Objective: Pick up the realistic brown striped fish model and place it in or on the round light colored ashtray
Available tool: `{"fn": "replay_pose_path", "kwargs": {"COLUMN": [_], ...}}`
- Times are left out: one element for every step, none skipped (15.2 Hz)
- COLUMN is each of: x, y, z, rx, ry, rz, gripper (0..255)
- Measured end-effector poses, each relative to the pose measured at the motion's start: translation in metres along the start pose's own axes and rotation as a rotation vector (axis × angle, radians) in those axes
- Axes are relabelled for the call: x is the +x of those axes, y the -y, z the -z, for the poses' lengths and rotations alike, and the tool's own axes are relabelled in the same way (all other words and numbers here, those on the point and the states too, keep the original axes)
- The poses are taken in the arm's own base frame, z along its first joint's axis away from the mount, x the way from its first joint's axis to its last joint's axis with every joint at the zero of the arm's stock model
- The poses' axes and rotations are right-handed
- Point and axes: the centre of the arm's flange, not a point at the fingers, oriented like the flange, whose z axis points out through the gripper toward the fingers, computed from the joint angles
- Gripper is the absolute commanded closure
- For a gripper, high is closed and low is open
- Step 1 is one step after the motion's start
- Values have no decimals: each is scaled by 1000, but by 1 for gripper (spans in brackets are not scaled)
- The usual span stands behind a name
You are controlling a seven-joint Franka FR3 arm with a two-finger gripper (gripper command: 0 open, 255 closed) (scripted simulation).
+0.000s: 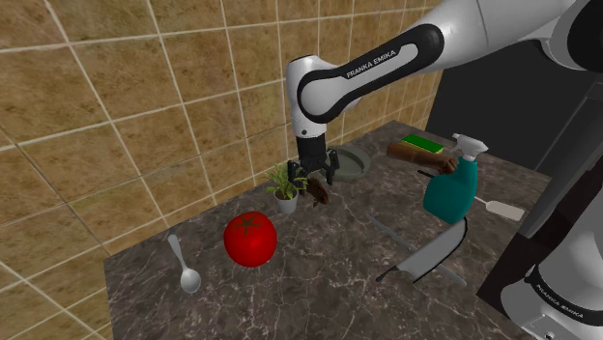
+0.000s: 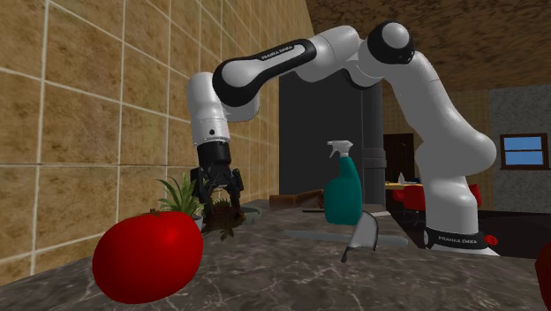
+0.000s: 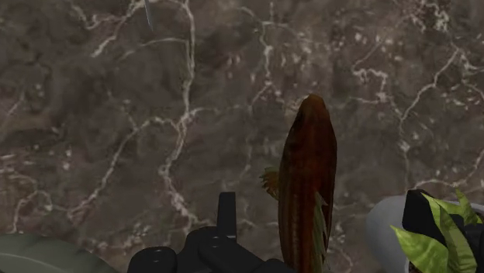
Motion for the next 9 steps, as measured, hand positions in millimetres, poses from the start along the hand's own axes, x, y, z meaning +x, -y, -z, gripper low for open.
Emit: {"fn": "replay_pose_path", "kwargs": {"x": [0,0,0,-1,-1,0,0,-1,-1], "y": [0,0,0,2,1,-2,-4,-3,-3], "z": [0,0,0,5,11,11,9,9,9], "rx": [0,0,0,6,12,11,7,6,6], "ry": [0,0,0,-10,-21,-21,-17,-16,-17], "rz": [0,0,0,2,2,-1,-3,-3,-3], "gripper": [0,0,255,255,255,255,255,255,255]}}
